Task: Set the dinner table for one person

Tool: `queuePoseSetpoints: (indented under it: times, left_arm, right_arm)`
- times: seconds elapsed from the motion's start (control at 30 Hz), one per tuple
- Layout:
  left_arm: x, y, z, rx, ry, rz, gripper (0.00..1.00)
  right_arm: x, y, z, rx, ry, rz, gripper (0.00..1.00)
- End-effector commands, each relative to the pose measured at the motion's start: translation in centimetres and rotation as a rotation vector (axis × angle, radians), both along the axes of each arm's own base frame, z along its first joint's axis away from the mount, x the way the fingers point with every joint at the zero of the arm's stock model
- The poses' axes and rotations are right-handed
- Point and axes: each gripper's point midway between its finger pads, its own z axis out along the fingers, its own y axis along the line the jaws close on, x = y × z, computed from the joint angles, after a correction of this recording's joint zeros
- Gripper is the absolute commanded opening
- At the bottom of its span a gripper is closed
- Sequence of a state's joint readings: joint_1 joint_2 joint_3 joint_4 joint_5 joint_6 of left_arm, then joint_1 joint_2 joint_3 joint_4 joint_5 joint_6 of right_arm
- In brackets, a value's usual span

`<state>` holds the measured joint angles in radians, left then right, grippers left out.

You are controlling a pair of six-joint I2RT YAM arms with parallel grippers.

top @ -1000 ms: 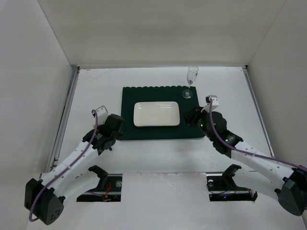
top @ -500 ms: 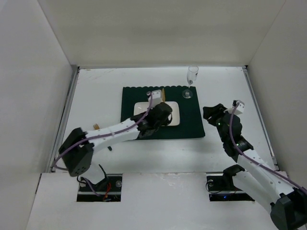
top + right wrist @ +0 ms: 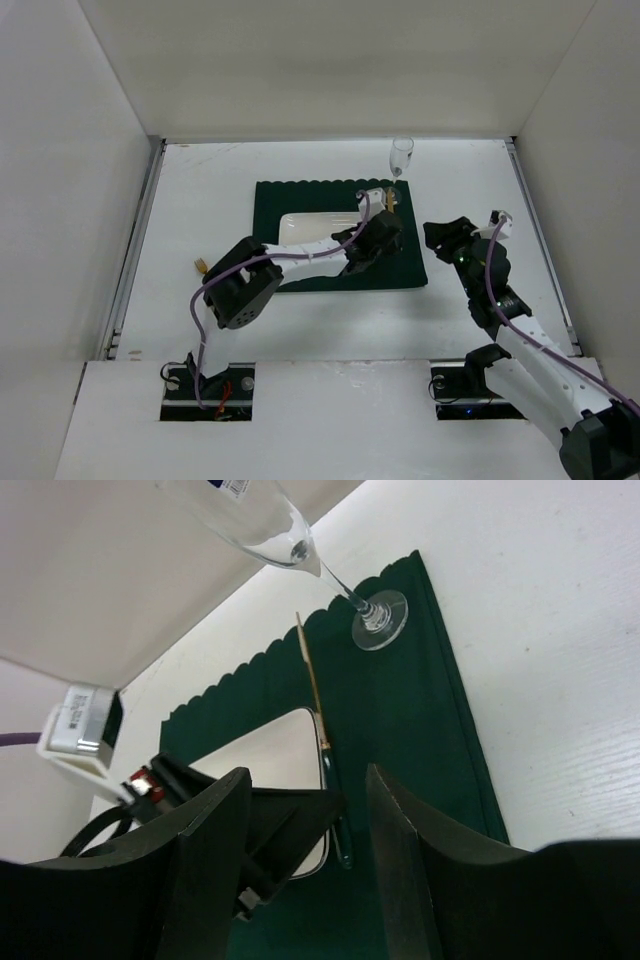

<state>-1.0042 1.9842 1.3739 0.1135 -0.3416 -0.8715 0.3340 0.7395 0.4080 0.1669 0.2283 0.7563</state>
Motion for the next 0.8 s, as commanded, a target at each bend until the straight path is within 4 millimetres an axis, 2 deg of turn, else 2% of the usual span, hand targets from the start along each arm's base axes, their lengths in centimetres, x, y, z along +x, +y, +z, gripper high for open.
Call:
queuePoseSetpoints:
  times: [0.0,0.17,0.33,0.53,0.77]
  left_arm:
    - [1.1,-2.2,3.7,-0.124,-0.041,0.005,0.07]
    - [0.8,-2.3,1.2,-0.106,-0.001,0.028,0.07]
    - [1.3,-2.2,-1.3,-0.078,0.029,0.048,0.08]
    - [1.8,-1.9,-3.0,-0.049,0.045,0.059,0.11]
    - [1.4,-1.9,-3.0,-0.042,0.050,0.053,0.32]
  right_arm:
    - [0.2,0.4,1.0,0.026,-0.042,0.020,0.55]
    - [0.2,0.6,1.0,0.029,-0.043,0.025,0.55]
    - [0.2,0.6,1.0,0.028,-0.042,0.025,0.55]
    - [0.3,0.7,0.9,0.026,-0.037,0.030,0.56]
    - [0.3,0.7,0.9,0.027,-0.037,0.031,0.56]
